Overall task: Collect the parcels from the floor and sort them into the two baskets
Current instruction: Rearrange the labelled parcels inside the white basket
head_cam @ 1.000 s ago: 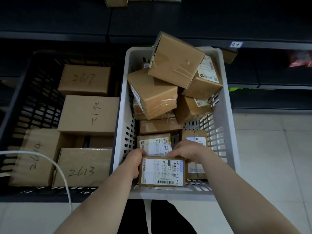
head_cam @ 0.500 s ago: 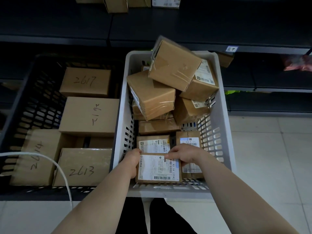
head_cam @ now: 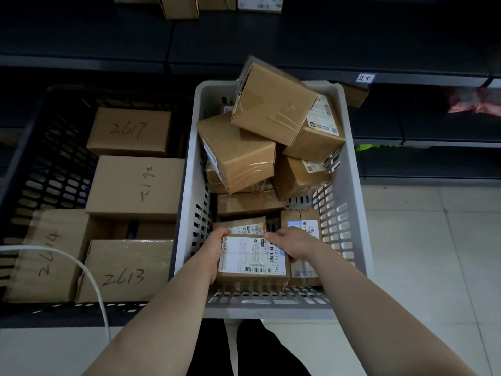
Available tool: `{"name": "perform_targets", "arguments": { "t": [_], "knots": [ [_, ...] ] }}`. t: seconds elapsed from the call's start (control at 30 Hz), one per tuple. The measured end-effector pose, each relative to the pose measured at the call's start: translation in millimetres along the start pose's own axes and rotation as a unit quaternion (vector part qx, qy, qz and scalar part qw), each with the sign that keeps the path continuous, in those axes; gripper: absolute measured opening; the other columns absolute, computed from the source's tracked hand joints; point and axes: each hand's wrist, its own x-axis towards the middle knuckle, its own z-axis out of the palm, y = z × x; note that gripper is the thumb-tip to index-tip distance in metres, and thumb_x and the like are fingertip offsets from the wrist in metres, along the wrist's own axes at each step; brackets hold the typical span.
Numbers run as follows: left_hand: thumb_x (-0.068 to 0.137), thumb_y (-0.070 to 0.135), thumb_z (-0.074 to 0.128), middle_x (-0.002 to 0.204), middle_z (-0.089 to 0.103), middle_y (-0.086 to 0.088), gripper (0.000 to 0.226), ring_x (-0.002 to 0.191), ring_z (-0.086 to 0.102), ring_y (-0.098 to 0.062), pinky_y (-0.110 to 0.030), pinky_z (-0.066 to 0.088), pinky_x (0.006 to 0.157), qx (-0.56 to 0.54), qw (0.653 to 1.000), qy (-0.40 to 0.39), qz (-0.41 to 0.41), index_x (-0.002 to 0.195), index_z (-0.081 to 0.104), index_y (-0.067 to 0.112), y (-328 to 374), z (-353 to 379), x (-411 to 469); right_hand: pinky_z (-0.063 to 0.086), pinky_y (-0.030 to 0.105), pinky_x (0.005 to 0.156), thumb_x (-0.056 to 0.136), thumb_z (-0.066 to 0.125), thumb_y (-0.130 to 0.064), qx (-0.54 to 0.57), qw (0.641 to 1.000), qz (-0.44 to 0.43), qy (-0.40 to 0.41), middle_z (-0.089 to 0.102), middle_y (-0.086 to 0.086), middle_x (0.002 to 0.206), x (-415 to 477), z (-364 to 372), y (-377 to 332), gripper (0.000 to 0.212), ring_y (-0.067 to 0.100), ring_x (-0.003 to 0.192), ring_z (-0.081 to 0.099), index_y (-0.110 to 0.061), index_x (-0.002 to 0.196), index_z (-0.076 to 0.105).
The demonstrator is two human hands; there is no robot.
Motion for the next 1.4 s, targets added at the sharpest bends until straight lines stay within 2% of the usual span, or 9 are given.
{"name": "perform_targets", "arguments": {
  "t": [0.17, 0.57, 0.67, 0.73, 0.83, 0.93, 1.0, 1.17, 1.4],
  "knots": [
    [0.092, 0.042, 0.052, 0.087, 0.074, -0.017, 0.037, 0.085, 0.070, -0.035, -0.037, 0.055, 0.070, -0.034, 0.999, 0.006, -0.003, 0.080, 0.066, 0.010, -2.3, -3.4, 4.5, 0.050, 0.035, 0.088, 0.094, 0.042, -0.063, 0.006, 1.000, 0.014, -0.011, 0.056, 0.008, 0.135, 5.0, 1.0, 2.0, 0.066, 0.027, 0.115, 0.056, -0.014, 0.139, 0.048],
    [0.098, 0.041, 0.047, 0.091, 0.075, -0.014, 0.037, 0.084, 0.071, -0.032, -0.038, 0.057, 0.066, 0.014, 0.998, 0.042, 0.047, 0.109, 0.069, 0.012, -5.2, -4.6, -4.6, 0.037, 0.034, 0.104, 0.092, 0.042, -0.065, 0.014, 0.998, 0.026, -0.055, 0.049, 0.001, 0.146, 1.1, 5.8, -3.1, 0.069, 0.025, 0.133, 0.045, -0.020, 0.143, 0.047],
    [0.099, 0.041, 0.044, 0.084, 0.075, -0.013, 0.038, 0.078, 0.071, -0.031, -0.035, 0.056, 0.062, 0.032, 0.996, 0.053, 0.063, 0.102, 0.069, 0.011, -5.5, -4.2, -5.5, 0.037, 0.034, 0.102, 0.091, 0.036, -0.070, -0.016, 0.998, 0.060, -0.031, 0.056, 0.001, 0.132, 8.6, 4.9, -12.8, 0.068, 0.023, 0.123, 0.052, -0.019, 0.129, 0.060],
    [0.100, 0.037, 0.043, 0.073, 0.073, -0.010, 0.036, 0.070, 0.069, -0.029, -0.032, 0.052, 0.057, 0.036, 0.996, 0.054, 0.064, 0.092, 0.067, 0.012, -3.7, -3.2, -7.6, 0.040, 0.023, 0.078, 0.099, 0.039, -0.048, -0.017, 0.998, 0.058, -0.024, 0.057, -0.002, 0.097, 19.0, 3.5, -19.2, 0.034, 0.010, 0.087, 0.054, -0.023, 0.091, 0.061],
    [0.101, 0.032, 0.043, 0.074, 0.072, -0.010, 0.031, 0.070, 0.068, -0.028, -0.034, 0.051, 0.058, 0.039, 0.996, 0.059, 0.051, 0.089, 0.065, 0.014, 2.0, -1.7, -11.1, 0.035, 0.019, 0.057, 0.099, 0.043, -0.015, -0.061, 0.996, 0.063, -0.029, 0.048, 0.000, 0.074, 23.2, -1.3, -38.7, 0.029, 0.008, 0.061, 0.042, -0.018, 0.070, 0.048],
    [0.101, 0.030, 0.044, 0.079, 0.071, -0.011, 0.026, 0.071, 0.068, -0.027, -0.035, 0.050, 0.059, 0.043, 0.996, 0.070, 0.047, 0.092, 0.064, 0.015, 5.6, -1.6, -10.4, 0.038, 0.014, 0.056, 0.099, 0.041, -0.008, -0.100, 0.991, 0.059, -0.063, 0.046, 0.001, 0.075, 26.8, -2.8, -52.3, 0.019, 0.010, 0.063, 0.042, -0.010, 0.094, 0.059],
    [0.101, 0.030, 0.045, 0.078, 0.071, -0.010, 0.026, 0.070, 0.067, -0.027, -0.034, 0.050, 0.058, 0.043, 0.996, 0.069, 0.046, 0.088, 0.063, 0.015, 6.0, -1.3, -11.2, 0.046, 0.026, 0.070, 0.100, 0.040, -0.007, -0.101, 0.989, 0.058, -0.088, 0.057, 0.008, 0.086, 28.9, 0.3, -55.1, 0.028, 0.018, 0.071, 0.053, -0.001, 0.120, 0.060],
    [0.100, 0.026, 0.044, 0.076, 0.070, -0.010, 0.023, 0.068, 0.066, -0.027, -0.033, 0.048, 0.057, 0.052, 0.995, 0.073, 0.045, 0.100, 0.062, 0.013, 2.0, -3.7, -6.8, 0.051, 0.032, 0.073, 0.090, 0.055, -0.005, -0.018, 0.997, 0.069, -0.023, 0.068, 0.018, 0.101, 36.5, 12.5, -41.1, 0.019, 0.025, 0.081, 0.062, 0.001, 0.105, 0.066],
    [0.098, 0.021, 0.046, 0.079, 0.070, -0.011, 0.021, 0.067, 0.065, -0.026, -0.032, 0.049, 0.059, 0.071, 0.993, 0.080, 0.053, 0.103, 0.063, 0.010, -4.4, -6.5, -1.3, 0.060, 0.037, 0.080, 0.080, 0.067, 0.001, 0.113, 0.991, 0.072, 0.026, 0.068, 0.015, 0.108, 34.8, 23.9, -15.0, 0.037, 0.028, 0.092, 0.069, -0.006, 0.116, 0.063]
  ]
}}
